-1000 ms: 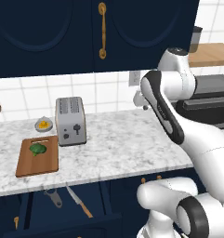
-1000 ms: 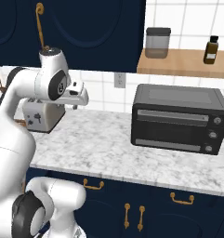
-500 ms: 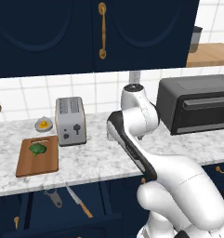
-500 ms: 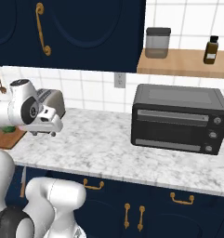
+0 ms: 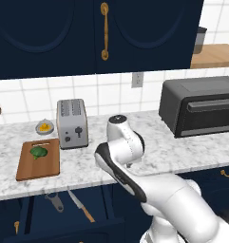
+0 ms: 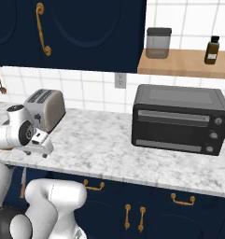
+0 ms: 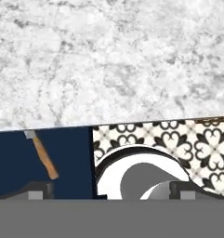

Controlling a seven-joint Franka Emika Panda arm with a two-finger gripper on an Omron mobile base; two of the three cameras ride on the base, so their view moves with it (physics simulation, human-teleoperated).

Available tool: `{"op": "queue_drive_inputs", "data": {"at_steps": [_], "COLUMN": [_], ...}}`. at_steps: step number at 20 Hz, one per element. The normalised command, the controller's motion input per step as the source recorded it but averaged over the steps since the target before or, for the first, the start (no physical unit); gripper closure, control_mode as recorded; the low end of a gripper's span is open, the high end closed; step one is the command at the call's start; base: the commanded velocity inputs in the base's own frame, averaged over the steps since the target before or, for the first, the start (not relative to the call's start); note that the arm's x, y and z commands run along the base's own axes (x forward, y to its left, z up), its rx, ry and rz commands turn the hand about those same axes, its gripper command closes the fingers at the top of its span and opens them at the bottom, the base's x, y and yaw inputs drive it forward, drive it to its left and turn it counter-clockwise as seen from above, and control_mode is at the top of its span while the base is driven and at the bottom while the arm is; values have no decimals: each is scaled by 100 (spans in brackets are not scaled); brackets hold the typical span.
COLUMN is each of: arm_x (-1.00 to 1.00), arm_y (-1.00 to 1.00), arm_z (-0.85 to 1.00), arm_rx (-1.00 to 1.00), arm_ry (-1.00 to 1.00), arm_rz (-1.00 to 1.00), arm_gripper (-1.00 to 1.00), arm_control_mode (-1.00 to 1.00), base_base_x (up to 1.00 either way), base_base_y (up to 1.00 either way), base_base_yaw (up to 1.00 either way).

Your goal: Place the appropriate cutting tool for cutting the broccoli skin on the cutting board.

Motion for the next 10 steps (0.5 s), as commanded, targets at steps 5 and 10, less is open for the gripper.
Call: {"op": "queue_drive_inputs", "data": {"at_steps": [5,10], "arm_x": [0,0], "arm_y": [58,97], "arm_z": [-80,-60], "arm_rx": [8,-7], "arm_ry": [5,26], "arm_rz": [0,0], "arm_gripper": [-100,-100], "arm_control_mode": [-100,-100], "base_base_x": [0,0], "base_base_y": [0,0], "base_base_yaw": [0,0]}}
